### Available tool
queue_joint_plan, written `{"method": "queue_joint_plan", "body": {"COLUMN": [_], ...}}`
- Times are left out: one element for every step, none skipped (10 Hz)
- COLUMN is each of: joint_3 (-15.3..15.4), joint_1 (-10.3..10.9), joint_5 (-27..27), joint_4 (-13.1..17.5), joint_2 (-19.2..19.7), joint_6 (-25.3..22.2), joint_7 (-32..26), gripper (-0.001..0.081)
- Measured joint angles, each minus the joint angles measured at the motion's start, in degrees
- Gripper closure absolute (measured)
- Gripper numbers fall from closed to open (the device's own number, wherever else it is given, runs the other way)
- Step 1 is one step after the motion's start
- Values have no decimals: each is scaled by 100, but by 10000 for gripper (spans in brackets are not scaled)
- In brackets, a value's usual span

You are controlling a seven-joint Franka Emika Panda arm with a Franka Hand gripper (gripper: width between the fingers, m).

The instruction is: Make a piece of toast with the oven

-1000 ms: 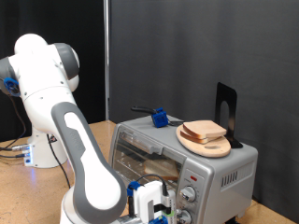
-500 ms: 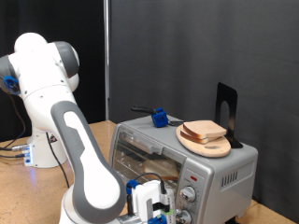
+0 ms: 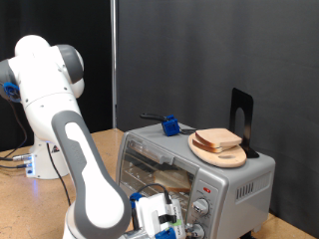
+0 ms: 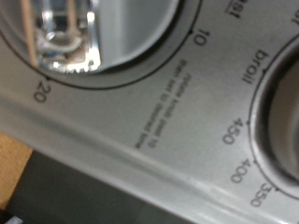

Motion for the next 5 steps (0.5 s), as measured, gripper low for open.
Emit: {"method": "queue_joint_plan", "body": {"joint_3": [2,4,4,4,4], "joint_1": [-9,-15,-16,-16,-16], "joint_5": [58,91,97,97,97], "joint_4": [-5,-10,-12,-12,-13], "joint_2": [19,29,30,30,30], "joint_6": [-28,-41,-41,-39,-39], "joint_7": [-180,-278,-287,-281,-259], "gripper": [706,705,705,705,705]}}
